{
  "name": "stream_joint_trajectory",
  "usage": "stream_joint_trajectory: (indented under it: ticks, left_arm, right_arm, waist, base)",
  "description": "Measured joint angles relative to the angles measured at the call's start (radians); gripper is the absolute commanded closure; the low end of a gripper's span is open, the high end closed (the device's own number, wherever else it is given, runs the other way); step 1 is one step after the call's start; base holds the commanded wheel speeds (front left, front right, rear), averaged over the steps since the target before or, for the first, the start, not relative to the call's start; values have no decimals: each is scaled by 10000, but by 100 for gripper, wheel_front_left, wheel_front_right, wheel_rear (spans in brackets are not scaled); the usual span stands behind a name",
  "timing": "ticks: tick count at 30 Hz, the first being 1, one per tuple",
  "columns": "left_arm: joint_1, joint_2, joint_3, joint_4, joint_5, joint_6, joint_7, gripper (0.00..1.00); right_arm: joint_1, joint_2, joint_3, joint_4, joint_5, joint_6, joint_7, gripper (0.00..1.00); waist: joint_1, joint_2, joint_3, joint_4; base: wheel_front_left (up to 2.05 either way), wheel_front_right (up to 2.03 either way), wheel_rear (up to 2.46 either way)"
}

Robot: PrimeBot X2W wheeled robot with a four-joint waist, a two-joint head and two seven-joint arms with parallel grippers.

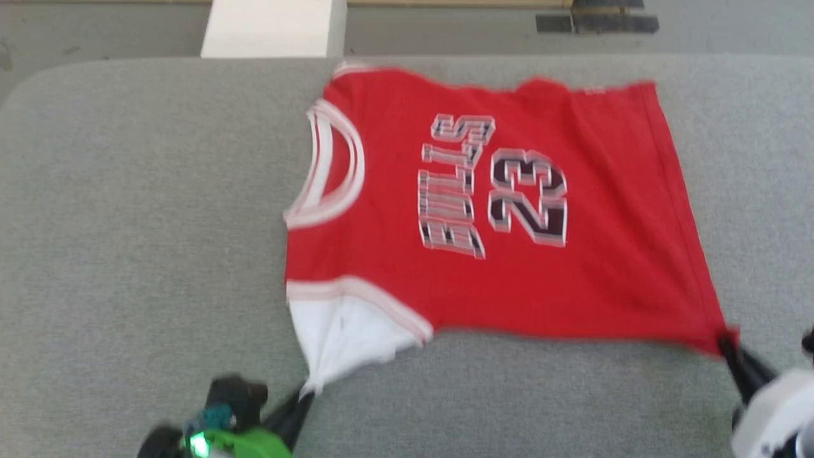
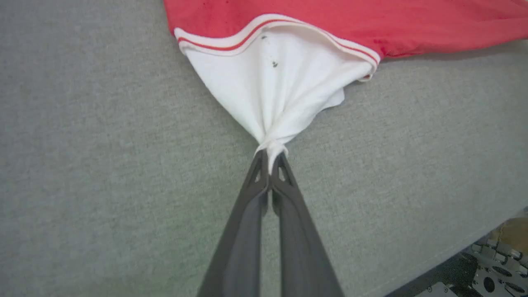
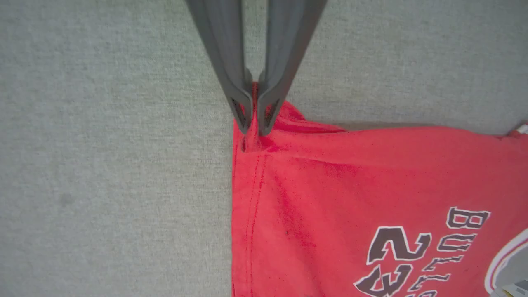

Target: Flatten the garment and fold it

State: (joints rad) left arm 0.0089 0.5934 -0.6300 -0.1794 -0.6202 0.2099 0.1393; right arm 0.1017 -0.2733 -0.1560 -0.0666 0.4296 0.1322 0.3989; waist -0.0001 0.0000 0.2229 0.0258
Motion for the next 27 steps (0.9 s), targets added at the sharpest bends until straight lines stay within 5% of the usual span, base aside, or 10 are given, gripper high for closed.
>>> stream_joint_trajectory:
  ticks: [11, 19, 27]
  left_arm:
    - [1747, 401, -253, -805, -1133, 568, 1237, 100]
    - [2101, 1099, 326, -1833, -1070, 955, 1043, 100]
    - [241, 1250, 368, -2186, -238, 410, 1168, 100]
  right_arm:
    - [2391, 420, -105, -642, 368, 0, 1281, 100]
    - [2826, 259, -792, -1639, 460, 0, 1350, 100]
    - [1239, -414, -299, -1902, 276, 0, 1239, 100]
  waist:
    - [0, 0, -655, 230]
    - [0, 0, -730, 309]
    - [0, 0, -290, 266]
  base:
    - [0, 0, 0]
    - [0, 0, 0]
    - [0, 0, 0]
